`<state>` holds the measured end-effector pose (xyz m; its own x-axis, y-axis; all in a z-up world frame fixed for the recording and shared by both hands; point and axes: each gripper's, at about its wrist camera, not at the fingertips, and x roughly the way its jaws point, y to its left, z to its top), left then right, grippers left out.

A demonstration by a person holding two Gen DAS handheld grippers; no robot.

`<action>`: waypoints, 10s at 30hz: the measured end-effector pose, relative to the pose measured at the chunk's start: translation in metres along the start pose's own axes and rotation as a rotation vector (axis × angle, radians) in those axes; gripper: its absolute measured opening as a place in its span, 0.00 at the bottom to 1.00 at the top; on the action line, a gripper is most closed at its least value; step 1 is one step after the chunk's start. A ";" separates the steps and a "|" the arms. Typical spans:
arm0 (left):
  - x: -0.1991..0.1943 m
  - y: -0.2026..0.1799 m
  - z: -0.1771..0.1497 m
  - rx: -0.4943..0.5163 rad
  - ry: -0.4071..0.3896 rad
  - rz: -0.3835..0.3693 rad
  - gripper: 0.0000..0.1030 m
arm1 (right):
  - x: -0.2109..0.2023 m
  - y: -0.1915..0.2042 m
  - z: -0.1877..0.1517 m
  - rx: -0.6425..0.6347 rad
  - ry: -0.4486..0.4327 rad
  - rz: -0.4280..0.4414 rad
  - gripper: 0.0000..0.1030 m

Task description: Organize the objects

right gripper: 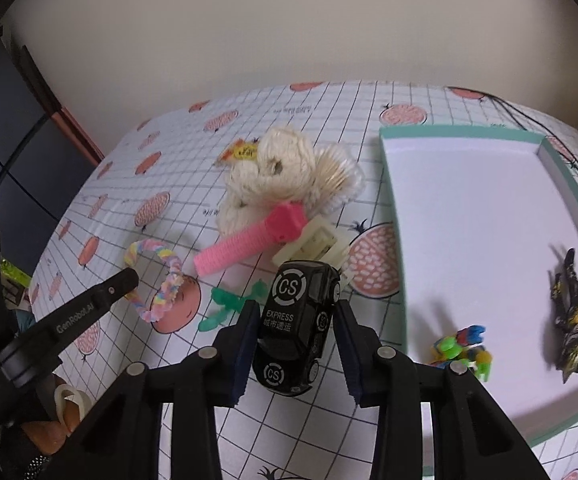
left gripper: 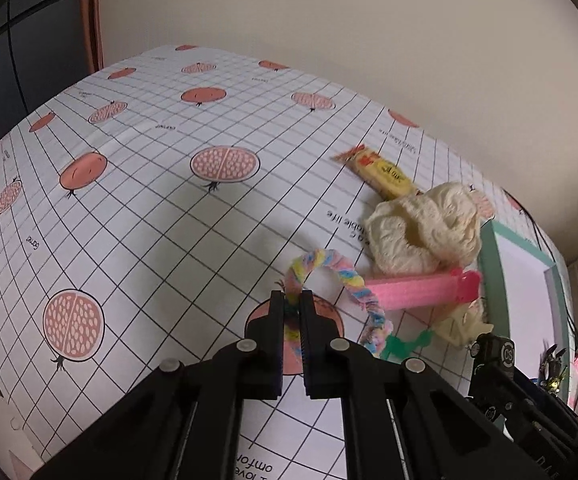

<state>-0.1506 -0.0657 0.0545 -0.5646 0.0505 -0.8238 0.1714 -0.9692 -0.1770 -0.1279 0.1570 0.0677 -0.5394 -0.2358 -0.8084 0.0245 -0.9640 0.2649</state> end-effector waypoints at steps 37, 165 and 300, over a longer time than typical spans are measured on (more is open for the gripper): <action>-0.021 -0.170 -0.033 0.305 -0.050 -0.290 0.07 | -0.061 -0.148 -0.004 0.263 -0.146 -0.149 0.39; 0.015 -0.059 -0.003 -0.032 0.007 -0.110 1.00 | -0.042 -0.078 0.004 0.149 -0.206 -0.138 1.00; 0.033 -0.047 0.002 0.132 0.047 -0.083 0.28 | 0.032 -0.012 0.028 -0.047 -0.043 -0.042 0.62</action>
<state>-0.1786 -0.0188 0.0369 -0.5335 0.1401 -0.8341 0.0164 -0.9843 -0.1758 -0.1693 0.1642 0.0533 -0.5763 -0.1906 -0.7947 0.0399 -0.9778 0.2055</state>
